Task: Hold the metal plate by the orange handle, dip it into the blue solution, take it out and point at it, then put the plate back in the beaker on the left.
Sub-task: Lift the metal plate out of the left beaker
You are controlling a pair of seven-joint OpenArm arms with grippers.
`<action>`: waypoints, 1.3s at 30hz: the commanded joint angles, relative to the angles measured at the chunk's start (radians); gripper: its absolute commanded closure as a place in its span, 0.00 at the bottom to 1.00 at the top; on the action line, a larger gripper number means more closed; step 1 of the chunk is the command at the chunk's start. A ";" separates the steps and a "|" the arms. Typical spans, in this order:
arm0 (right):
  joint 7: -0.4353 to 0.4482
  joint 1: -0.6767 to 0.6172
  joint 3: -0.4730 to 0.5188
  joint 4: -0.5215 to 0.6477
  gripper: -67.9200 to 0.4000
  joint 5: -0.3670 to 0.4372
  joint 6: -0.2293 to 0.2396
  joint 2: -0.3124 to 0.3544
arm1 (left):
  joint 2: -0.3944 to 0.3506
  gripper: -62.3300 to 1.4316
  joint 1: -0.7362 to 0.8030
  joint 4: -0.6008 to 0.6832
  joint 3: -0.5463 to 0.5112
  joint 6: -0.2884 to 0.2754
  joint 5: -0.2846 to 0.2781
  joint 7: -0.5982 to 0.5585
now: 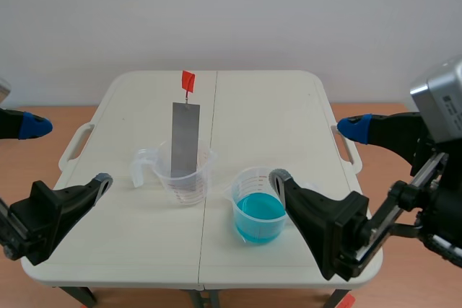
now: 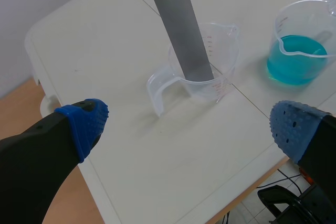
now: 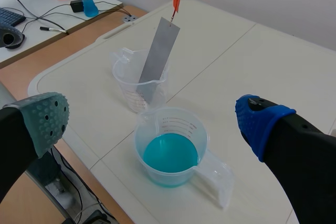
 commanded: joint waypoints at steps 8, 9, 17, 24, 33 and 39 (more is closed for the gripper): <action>0.019 0.012 0.012 0.021 0.02 0.014 -0.003 0.005 | 0.005 0.00 -0.003 0.008 -0.005 -0.002 -0.007 -0.029; 0.019 0.012 0.012 0.021 0.02 0.014 -0.003 0.005 | 0.005 0.00 -0.003 0.008 -0.005 -0.002 -0.007 -0.029; 0.018 0.012 0.012 0.021 0.02 0.014 -0.003 0.005 | 0.005 0.00 -0.003 0.008 -0.005 -0.002 -0.007 -0.028; 0.008 0.027 0.012 0.019 0.02 0.013 -0.003 0.005 | 0.005 0.00 -0.003 0.008 -0.005 -0.002 -0.007 -0.026; -0.012 0.114 0.011 -0.015 0.02 0.014 -0.002 0.005 | 0.005 0.00 -0.003 0.008 -0.006 0.021 -0.006 -0.014; -0.012 0.213 -0.003 -0.093 0.02 0.015 0.015 0.005 | 0.005 0.97 -0.002 0.008 -0.006 0.024 0.033 -0.014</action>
